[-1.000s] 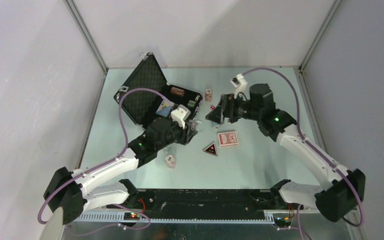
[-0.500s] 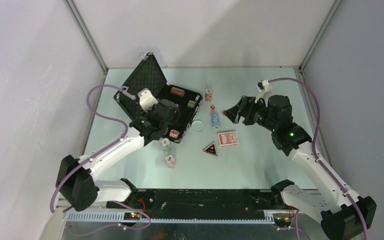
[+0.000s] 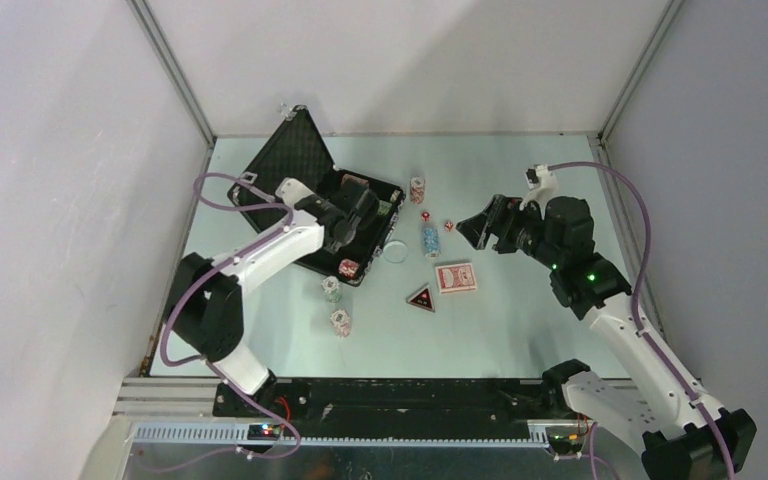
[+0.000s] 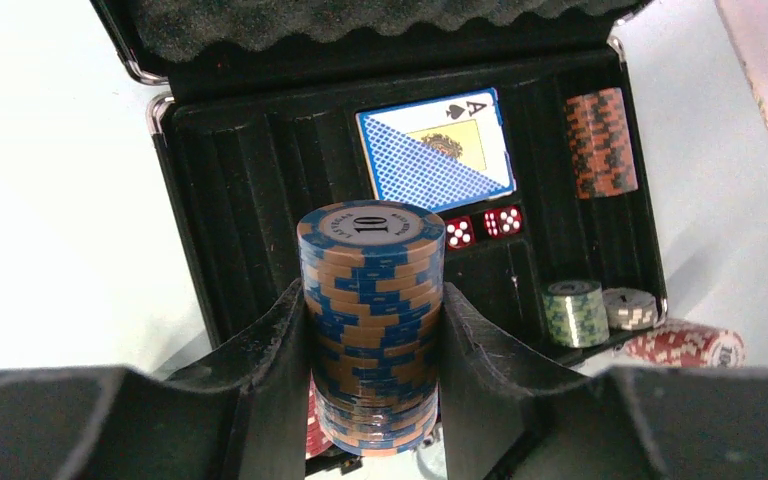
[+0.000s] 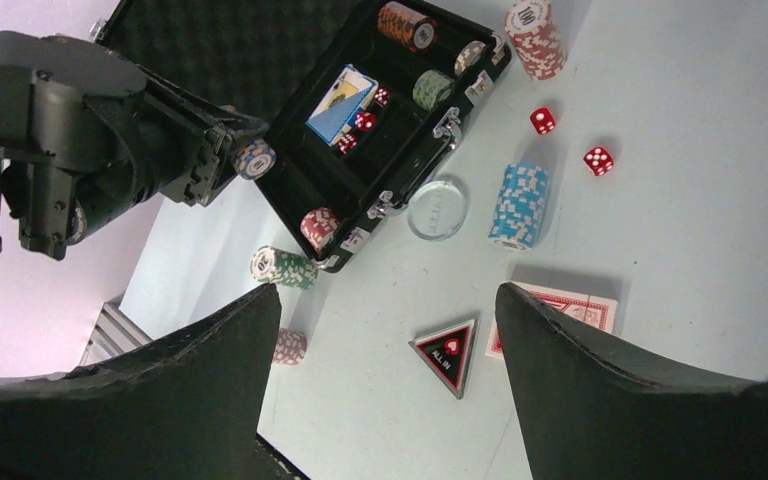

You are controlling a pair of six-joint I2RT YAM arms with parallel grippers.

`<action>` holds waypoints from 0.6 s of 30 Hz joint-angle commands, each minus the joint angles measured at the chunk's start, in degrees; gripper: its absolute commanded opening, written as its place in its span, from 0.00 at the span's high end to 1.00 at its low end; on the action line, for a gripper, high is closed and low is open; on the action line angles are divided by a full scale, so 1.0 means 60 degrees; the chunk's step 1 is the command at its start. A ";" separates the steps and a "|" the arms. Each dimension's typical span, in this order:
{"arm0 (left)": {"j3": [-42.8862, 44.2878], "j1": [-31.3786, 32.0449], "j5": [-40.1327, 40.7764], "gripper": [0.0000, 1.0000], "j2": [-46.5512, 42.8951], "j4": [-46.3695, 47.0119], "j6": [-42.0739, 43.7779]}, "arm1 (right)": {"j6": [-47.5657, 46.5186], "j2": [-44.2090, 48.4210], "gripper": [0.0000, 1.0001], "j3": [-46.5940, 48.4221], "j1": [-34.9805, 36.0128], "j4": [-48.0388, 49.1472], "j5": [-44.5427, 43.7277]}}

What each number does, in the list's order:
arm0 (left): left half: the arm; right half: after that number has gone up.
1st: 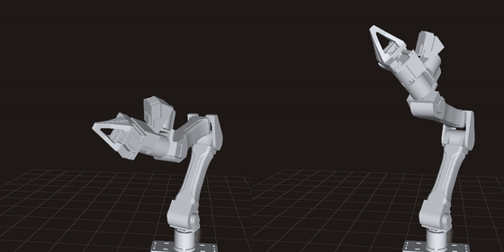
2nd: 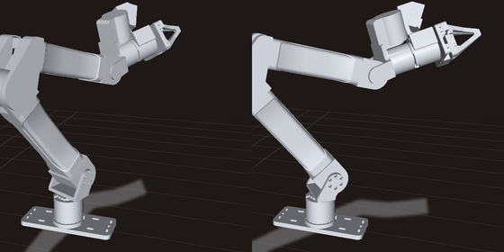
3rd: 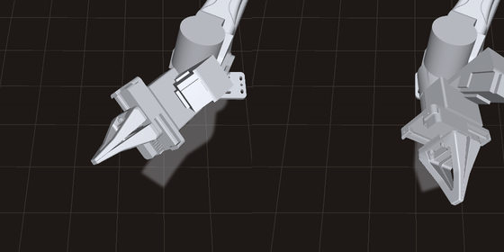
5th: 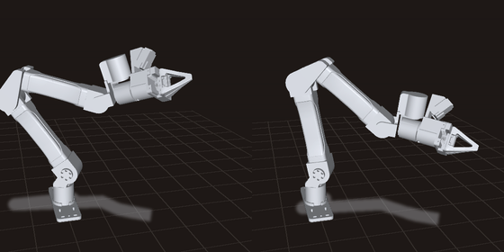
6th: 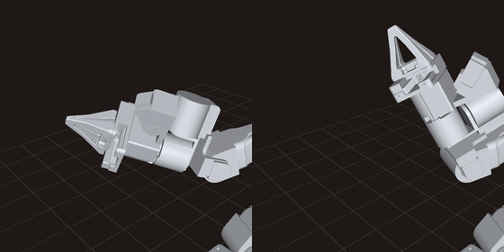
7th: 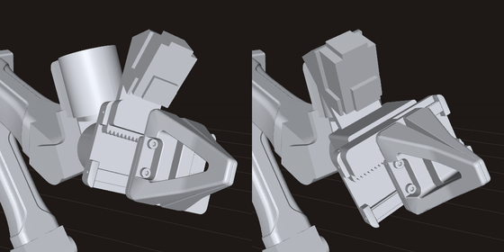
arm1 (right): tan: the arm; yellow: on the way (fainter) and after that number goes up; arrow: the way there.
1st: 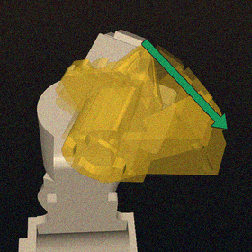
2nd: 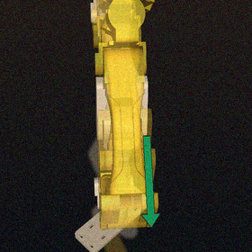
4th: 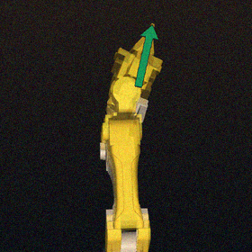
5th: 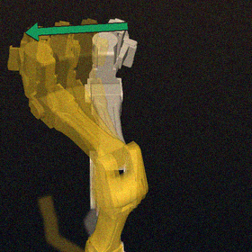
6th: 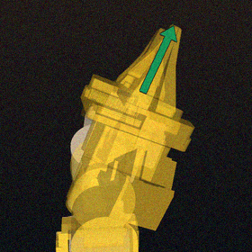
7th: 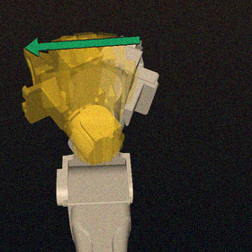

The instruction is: Pack up texas hold em set

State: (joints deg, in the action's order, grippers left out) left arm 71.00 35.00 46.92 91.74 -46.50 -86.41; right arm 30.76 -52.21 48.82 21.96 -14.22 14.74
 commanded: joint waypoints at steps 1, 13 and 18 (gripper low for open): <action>0.0628 -0.0427 0.0505 1.00 0.0326 -0.0260 -0.1454 | -0.0323 0.0283 0.19 -0.0017 -0.0123 0.0064 -0.0040; 0.0652 -0.1362 -0.0287 1.00 0.1748 0.0286 -0.1751 | -0.0451 0.0485 0.19 -0.0427 -0.0522 0.0296 0.0367; 0.1010 -0.1481 -0.0096 0.88 0.2229 0.0507 -0.1183 | -0.0390 0.0318 0.19 -0.0570 -0.0547 0.0571 0.0675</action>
State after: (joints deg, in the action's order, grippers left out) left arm 72.75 26.65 43.07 104.42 -45.82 -94.52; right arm 28.88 -49.91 45.78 18.92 -14.22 16.71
